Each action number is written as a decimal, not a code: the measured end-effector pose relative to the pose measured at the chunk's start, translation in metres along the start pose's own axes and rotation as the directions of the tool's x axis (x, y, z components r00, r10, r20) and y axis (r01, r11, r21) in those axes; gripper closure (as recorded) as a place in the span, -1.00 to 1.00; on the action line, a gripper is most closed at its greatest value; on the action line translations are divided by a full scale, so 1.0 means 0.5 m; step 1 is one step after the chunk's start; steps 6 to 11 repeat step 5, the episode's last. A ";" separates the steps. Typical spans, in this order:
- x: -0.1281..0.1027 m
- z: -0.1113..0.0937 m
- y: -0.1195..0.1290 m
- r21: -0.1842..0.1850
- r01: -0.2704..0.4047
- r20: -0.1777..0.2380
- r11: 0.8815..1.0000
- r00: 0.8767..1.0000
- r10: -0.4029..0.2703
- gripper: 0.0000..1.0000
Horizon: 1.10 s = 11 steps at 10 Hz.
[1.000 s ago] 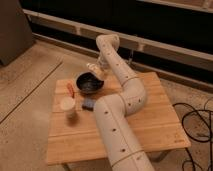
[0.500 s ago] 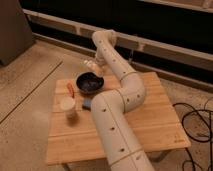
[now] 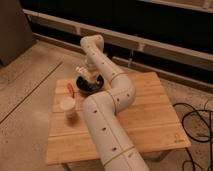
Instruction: Place the bottle in the ceramic bowl
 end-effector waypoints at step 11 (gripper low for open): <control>0.001 0.025 0.021 -0.001 -0.005 -0.039 1.000 0.999 0.005 0.57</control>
